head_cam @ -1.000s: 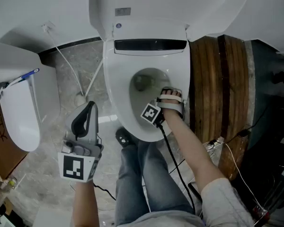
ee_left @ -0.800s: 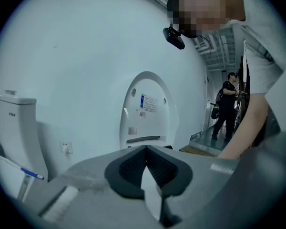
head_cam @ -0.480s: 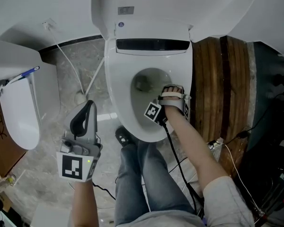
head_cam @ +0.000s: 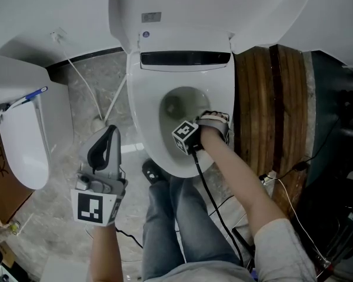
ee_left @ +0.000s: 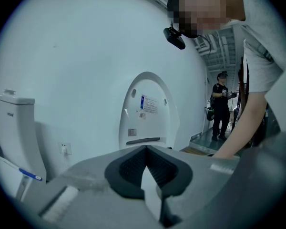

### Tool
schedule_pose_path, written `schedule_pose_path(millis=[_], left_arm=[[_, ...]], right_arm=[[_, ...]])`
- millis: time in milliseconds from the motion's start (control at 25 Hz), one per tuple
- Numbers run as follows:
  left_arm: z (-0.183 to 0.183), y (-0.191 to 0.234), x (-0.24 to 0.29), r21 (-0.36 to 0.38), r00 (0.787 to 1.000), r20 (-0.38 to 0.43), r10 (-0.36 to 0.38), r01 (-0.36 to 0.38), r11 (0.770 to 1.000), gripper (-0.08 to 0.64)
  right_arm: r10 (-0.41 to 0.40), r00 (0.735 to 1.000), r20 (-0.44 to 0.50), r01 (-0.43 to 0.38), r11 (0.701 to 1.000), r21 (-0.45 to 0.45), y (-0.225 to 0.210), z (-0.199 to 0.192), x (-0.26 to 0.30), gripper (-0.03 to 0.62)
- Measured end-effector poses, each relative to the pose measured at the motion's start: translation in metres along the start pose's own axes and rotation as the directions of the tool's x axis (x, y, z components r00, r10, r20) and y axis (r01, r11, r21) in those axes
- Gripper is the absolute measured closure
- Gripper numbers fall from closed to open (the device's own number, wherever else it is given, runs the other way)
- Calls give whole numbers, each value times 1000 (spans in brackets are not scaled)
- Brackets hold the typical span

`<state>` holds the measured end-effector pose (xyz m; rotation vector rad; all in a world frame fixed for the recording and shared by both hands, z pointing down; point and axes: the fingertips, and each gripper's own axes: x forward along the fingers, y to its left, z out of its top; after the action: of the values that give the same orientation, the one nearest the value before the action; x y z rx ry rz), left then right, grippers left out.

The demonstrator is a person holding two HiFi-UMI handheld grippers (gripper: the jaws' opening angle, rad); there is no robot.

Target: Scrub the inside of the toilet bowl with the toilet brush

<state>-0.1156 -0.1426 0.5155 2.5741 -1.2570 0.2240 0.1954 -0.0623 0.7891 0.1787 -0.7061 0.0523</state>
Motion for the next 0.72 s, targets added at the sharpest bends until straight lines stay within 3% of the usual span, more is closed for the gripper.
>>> schedule_pose_path(millis=[160,360,560,720], left_arm=[[-2,-2,0,-2,1000,-14,2,-2,1000,569],[1,-6,-2,1,1000,-9,-14,14,1000,570],[4,-7,-5,2,1000,-5,-25,25,1000,570],[5,-10,-6,4,999,-3,-41,41,999,570]], right_arm=[[190,978,92,-202,968,147,21,6,-9,591],[348,910,227,-405,864,298,45,18,-24,586],[457,805,379,-589,693,415,68,33,-40,580],[494,691,527,-722,500,479,80,49,-58,575]])
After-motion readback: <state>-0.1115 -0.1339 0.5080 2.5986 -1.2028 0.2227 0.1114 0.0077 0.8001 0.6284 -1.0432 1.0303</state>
